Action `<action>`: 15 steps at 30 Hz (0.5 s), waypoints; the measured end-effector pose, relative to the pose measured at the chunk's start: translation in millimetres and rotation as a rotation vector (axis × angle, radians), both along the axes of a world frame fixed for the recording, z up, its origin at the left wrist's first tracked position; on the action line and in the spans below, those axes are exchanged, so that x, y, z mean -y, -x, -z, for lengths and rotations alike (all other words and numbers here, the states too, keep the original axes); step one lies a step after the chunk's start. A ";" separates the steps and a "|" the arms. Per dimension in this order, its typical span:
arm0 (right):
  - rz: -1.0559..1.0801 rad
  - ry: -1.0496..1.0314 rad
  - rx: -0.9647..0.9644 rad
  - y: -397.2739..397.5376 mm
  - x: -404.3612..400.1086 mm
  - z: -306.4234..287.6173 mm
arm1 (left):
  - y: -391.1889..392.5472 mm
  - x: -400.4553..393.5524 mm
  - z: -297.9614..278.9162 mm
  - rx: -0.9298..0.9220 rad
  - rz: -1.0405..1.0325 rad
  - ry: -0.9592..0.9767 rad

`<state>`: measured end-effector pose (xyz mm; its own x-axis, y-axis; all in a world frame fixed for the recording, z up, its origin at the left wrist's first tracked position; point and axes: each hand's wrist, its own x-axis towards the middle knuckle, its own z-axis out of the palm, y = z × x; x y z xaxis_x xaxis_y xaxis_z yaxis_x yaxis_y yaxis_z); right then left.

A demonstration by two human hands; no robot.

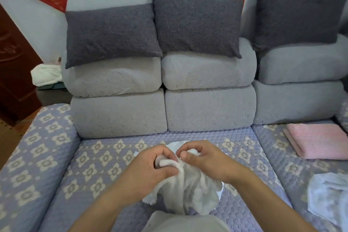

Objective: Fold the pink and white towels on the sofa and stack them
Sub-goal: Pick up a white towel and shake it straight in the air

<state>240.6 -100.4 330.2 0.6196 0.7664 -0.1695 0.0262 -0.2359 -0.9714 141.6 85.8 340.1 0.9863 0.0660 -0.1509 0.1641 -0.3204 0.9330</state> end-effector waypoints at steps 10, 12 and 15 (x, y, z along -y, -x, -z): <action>-0.039 0.102 0.052 3.7 -5.5 9.9 | 8.3 -10.9 3.2 0.091 -0.047 -0.034; -0.053 0.143 0.080 6.0 -10.4 13.4 | 10.5 -14.2 1.1 0.104 -0.053 -0.065; -0.074 0.155 0.128 8.6 -14.8 12.6 | 10.8 -19.2 -0.5 0.086 -0.063 -0.104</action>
